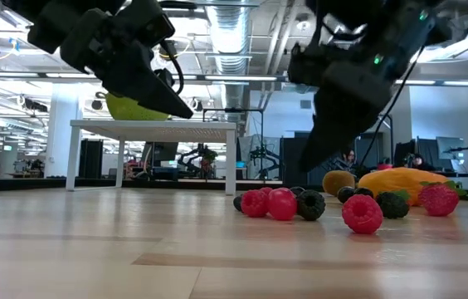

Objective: Pick & Place Fruit
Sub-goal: Put the black cherry into the green strainer bowl on the shelf

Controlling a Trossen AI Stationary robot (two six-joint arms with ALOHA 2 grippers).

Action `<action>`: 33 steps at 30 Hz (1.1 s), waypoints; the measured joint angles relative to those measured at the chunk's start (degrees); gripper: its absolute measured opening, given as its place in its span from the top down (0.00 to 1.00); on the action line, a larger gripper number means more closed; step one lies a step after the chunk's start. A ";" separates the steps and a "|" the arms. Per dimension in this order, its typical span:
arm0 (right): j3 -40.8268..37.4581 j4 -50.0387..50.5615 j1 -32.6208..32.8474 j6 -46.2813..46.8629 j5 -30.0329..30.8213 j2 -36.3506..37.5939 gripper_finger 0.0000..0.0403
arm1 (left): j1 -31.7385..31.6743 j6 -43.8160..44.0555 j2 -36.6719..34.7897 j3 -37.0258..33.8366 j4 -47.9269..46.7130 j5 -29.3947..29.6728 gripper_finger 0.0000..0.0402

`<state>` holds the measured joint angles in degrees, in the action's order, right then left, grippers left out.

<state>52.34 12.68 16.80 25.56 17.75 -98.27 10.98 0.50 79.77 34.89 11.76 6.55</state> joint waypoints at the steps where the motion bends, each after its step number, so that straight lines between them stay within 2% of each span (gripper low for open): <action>1: -0.02 0.28 -0.29 0.01 -0.32 -0.42 0.34 | 0.00 0.19 -0.05 0.00 -0.02 0.00 0.57; 8: 0.00 -3.31 -1.26 -0.10 -4.25 -4.34 0.34 | 0.00 0.39 -0.33 0.00 0.37 0.00 0.59; 19: 0.02 -4.67 -1.70 -0.97 -4.40 -6.08 0.37 | -0.02 0.39 -0.33 0.00 1.30 0.00 0.58; 26: 0.00 -5.90 -1.97 -2.14 -4.40 -6.08 0.50 | -0.02 0.39 -0.33 0.00 1.55 0.00 0.58; 33: 0.00 -5.89 -1.97 -2.14 -4.40 -6.08 0.70 | -0.02 0.39 -0.33 0.00 1.74 0.00 0.58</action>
<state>52.34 6.79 14.83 23.42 13.34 -104.36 10.96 0.89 79.44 34.89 13.50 6.55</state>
